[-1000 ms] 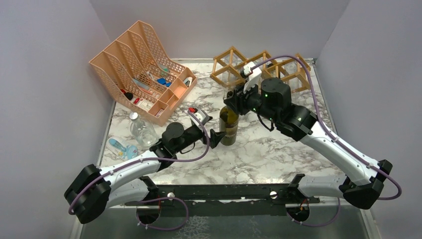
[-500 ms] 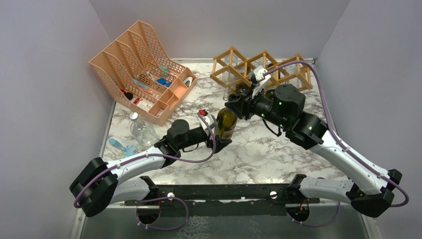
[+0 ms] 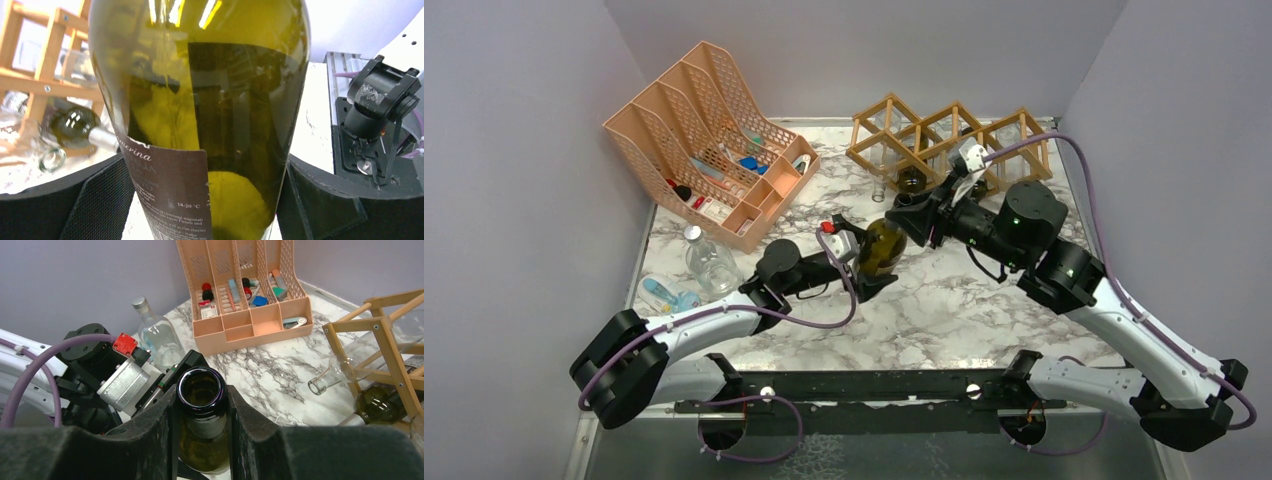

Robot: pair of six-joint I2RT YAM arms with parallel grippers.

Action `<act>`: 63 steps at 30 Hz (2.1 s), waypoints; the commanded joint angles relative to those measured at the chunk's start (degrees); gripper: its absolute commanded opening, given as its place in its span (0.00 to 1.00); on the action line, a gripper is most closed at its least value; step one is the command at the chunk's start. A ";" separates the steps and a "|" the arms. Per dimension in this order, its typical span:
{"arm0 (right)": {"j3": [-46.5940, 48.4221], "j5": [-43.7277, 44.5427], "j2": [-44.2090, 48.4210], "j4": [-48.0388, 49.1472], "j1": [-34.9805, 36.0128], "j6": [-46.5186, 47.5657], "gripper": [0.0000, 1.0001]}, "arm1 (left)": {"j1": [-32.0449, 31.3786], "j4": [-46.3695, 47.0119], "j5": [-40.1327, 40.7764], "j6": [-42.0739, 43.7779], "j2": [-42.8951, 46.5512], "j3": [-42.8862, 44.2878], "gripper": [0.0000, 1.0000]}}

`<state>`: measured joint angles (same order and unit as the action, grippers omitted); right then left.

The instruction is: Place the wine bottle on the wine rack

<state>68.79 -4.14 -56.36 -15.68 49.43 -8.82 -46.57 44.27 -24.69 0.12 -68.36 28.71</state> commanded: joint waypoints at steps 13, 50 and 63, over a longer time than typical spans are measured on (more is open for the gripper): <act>0.72 0.27 8.86 -3.25 0.23 -4.00 0.62 | 0.04 11.37 -1.66 13.60 1.01 3.52 0.00; 6.32 9.91 10.49 -35.95 0.23 -7.23 0.76 | -0.21 -25.57 -1.43 96.27 -5.56 25.61 0.00; -2.76 6.56 4.59 -33.38 0.23 -8.95 0.67 | -1.42 -26.34 -1.10 98.54 -5.57 25.17 0.00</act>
<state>67.18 4.71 -51.00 -50.37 49.43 -16.93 -47.27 13.72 -25.87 95.98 -75.05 51.79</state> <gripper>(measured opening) 0.684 0.789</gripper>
